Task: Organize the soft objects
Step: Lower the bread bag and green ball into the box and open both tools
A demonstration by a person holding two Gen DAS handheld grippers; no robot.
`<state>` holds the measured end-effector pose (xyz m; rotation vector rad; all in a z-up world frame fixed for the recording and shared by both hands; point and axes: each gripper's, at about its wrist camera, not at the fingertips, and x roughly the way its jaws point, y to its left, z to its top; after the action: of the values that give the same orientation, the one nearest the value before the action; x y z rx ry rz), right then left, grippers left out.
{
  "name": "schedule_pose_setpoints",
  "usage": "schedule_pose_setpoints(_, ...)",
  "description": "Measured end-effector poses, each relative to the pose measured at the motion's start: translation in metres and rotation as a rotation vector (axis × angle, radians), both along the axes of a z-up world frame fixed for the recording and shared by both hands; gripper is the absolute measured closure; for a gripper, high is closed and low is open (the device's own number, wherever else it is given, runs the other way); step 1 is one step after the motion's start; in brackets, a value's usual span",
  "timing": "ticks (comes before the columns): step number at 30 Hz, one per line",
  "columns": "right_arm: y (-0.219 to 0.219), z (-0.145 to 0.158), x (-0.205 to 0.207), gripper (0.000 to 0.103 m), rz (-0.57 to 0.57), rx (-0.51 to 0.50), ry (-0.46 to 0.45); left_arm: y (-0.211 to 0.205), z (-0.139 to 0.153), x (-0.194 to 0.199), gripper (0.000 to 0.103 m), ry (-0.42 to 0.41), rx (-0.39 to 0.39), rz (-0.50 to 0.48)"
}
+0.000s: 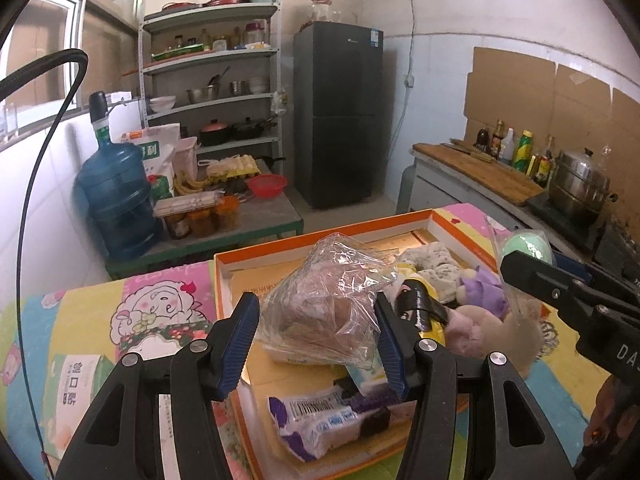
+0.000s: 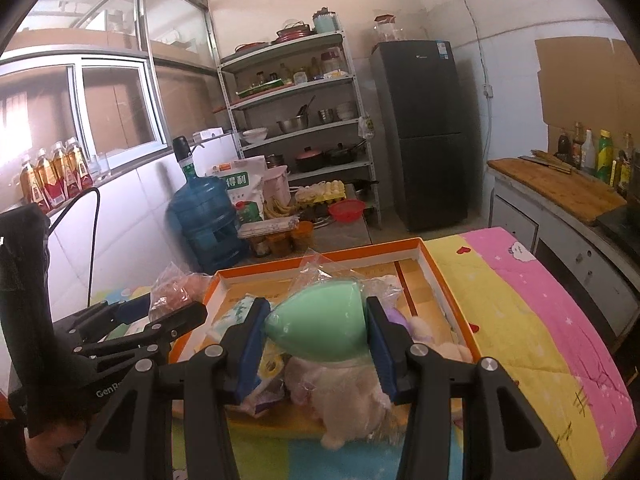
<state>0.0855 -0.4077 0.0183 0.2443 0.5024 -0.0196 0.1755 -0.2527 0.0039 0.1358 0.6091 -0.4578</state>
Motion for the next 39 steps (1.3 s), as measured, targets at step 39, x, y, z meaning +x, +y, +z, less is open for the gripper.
schedule_pose_setpoints(39,-0.012,-0.036,0.046,0.040,0.020,0.028,0.081,-0.014,-0.040,0.037,0.042,0.129,0.010,0.030)
